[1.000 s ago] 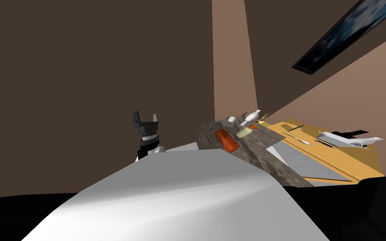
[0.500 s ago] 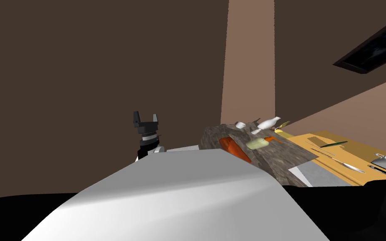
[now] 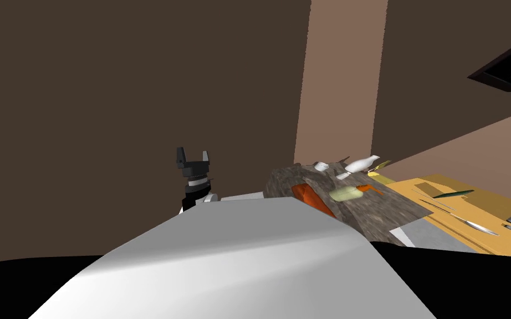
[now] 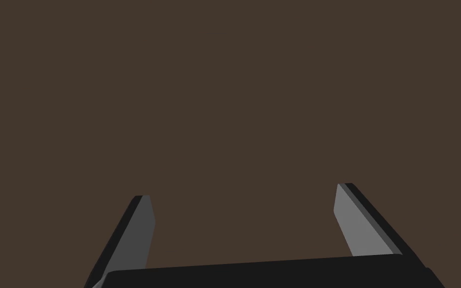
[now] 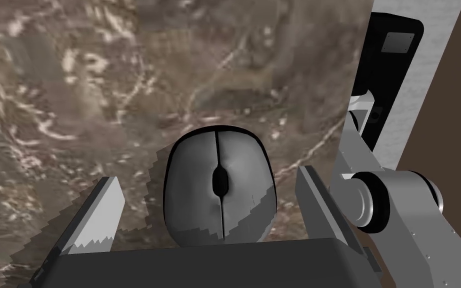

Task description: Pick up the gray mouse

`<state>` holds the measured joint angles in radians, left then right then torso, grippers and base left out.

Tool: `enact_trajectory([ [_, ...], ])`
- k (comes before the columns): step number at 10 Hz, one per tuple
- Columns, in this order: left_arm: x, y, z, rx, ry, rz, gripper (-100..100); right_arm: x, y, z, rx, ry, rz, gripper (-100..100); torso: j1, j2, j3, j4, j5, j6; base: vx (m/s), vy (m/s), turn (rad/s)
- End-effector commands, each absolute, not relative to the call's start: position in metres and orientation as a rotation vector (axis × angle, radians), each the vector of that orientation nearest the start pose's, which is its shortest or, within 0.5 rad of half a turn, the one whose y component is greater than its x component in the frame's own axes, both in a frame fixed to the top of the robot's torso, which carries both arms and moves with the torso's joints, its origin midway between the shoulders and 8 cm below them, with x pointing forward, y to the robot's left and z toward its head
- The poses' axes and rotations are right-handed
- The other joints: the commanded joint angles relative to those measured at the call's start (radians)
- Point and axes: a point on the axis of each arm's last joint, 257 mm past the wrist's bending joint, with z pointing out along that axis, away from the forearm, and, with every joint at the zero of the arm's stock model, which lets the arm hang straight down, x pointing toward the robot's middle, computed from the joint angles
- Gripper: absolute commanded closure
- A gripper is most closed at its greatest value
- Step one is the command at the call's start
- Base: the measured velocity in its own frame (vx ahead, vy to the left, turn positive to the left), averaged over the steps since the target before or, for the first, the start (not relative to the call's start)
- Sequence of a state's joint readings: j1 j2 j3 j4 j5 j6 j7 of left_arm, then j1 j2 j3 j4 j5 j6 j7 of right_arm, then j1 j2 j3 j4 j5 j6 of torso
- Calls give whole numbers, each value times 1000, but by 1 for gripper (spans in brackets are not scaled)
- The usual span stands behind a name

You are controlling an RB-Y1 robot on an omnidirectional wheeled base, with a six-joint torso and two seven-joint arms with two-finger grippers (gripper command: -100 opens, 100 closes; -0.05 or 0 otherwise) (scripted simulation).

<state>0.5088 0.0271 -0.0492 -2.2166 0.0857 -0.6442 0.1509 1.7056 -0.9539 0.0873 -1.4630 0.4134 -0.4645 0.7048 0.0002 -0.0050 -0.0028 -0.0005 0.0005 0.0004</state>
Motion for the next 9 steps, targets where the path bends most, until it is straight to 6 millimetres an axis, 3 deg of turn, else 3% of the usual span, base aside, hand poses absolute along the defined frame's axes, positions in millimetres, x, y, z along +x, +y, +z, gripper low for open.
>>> enact_trajectory([
  [1, 331, 273, 19, -697, 485, -1554, 0, -327, -447, -353, -147, 3146, 84, -100, 0, 0, 0, 0, 0, 0, -41, -2, 20],
  [3, 331, 273, 19, -697, 485, -1554, 0, -326, -447, -356, -148, 3145, 84, -100, -1, 1, 1, 1, -2, 0, -28, 4, 12],
  [4, 331, 273, 19, -697, 485, -1554, 0, -326, -447, -356, -147, 3145, 83, 100, -2, 2, 2, 2, -3, 1, 0, 0, 0],
  [8, 331, 273, 19, -697, 485, -1554, 0, -326, -446, -356, -145, 3145, 86, 100, -5, 2, 2, 2, -3, 0, 0, 0, 0],
  [9, 331, 273, 19, -697, 485, -1554, 0, -326, -446, -356, -146, 3145, 86, 0, -5, 2, 2, 2, -3, 0, 0, 0, 0],
])
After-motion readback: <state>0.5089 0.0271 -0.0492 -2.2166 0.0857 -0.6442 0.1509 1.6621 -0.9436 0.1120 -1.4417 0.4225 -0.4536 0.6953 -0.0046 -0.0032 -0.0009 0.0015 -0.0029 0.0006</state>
